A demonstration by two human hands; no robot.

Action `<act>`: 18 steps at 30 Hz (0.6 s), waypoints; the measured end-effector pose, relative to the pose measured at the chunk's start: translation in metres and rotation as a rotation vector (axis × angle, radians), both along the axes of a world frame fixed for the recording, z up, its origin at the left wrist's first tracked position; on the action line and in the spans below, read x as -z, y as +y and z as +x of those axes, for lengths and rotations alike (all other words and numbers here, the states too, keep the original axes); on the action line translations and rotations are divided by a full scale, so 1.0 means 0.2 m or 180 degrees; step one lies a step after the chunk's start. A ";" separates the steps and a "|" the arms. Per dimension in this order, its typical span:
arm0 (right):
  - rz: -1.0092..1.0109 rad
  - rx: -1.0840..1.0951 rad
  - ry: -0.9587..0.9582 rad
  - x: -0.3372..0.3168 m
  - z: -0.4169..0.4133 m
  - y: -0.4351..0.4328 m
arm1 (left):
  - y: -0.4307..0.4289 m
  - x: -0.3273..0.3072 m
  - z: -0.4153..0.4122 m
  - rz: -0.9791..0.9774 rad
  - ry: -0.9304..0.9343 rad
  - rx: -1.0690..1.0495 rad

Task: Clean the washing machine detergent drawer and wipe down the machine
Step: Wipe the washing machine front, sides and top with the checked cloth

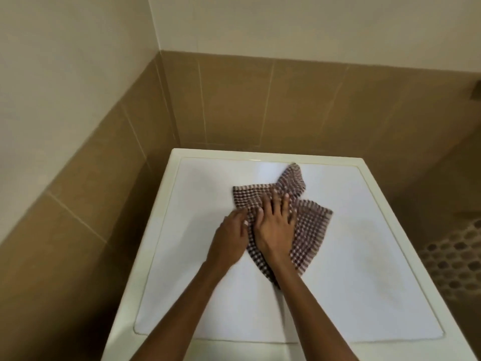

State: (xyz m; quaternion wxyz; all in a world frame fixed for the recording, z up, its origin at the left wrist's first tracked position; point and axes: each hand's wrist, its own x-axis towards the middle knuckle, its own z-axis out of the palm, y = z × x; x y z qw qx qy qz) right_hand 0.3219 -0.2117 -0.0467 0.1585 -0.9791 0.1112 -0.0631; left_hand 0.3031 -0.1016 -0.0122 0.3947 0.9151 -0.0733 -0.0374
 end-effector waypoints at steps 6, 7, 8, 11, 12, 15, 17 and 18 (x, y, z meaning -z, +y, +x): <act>0.0338 -0.0477 0.0137 -0.05 -0.17 0.36 | 0.19 -0.02 -0.02 0.1504 0.0430 -0.0147; 0.0303 -0.0624 0.0143 -0.09 -0.14 0.39 | 0.26 -0.03 -0.01 0.1841 0.0465 -0.0249; 0.0207 -0.0693 0.0139 -0.13 -0.10 0.41 | 0.33 -0.04 0.00 0.2089 0.0526 -0.0376; -0.0396 -0.0621 -0.0143 -0.22 -0.02 0.44 | 0.45 -0.07 0.05 0.2745 0.0838 -0.0611; -0.0489 -0.0721 -0.0194 -0.23 -0.01 0.46 | 0.47 -0.07 0.07 0.2900 0.0889 -0.0679; -0.0510 -0.1527 -0.0059 -0.18 0.03 0.47 | 0.44 -0.06 0.10 0.2685 0.0608 -0.0853; -0.0296 -0.1950 0.0134 -0.11 0.06 0.43 | 0.39 -0.01 0.09 0.2230 0.0448 -0.0745; -0.0187 -0.2057 0.0209 -0.08 0.08 0.41 | 0.36 0.01 0.08 0.2014 0.0481 -0.0681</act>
